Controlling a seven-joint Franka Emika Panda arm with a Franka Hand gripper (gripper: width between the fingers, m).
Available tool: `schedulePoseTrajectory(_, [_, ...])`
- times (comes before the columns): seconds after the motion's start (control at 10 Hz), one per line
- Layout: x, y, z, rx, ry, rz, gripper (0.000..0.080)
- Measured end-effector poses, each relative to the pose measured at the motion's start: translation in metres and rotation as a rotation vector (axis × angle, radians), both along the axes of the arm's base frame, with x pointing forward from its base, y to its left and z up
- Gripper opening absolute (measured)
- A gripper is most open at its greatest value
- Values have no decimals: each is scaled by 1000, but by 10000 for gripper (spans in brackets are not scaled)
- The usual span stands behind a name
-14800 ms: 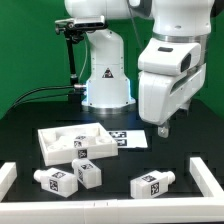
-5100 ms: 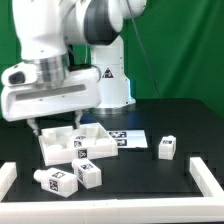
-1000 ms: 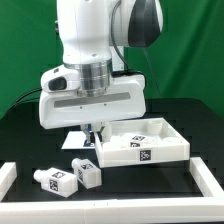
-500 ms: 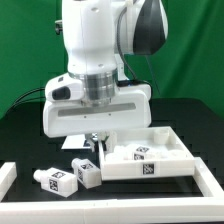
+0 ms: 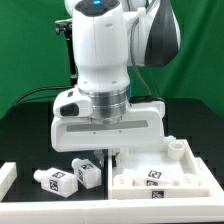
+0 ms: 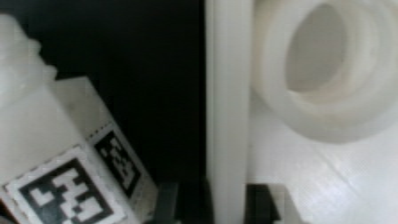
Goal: Assemble one leg
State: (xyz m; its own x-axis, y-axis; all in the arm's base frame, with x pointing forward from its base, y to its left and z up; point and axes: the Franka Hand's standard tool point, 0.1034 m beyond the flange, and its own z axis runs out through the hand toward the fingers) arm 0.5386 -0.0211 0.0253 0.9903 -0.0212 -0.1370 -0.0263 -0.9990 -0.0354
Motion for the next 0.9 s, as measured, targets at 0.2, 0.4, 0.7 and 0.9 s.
schedulePoseTrajectory(0.2, [0, 0, 0, 0, 1, 0, 54])
schedulePoseTrajectory(0.4, [-1, 0, -1, 0, 2, 0, 54])
schedulePoseTrajectory(0.7, [14, -1, -11, -19, -3, -82, 54])
schedulePoseTrajectory(0.9, [19, -2, -14, -28, -5, -117, 54])
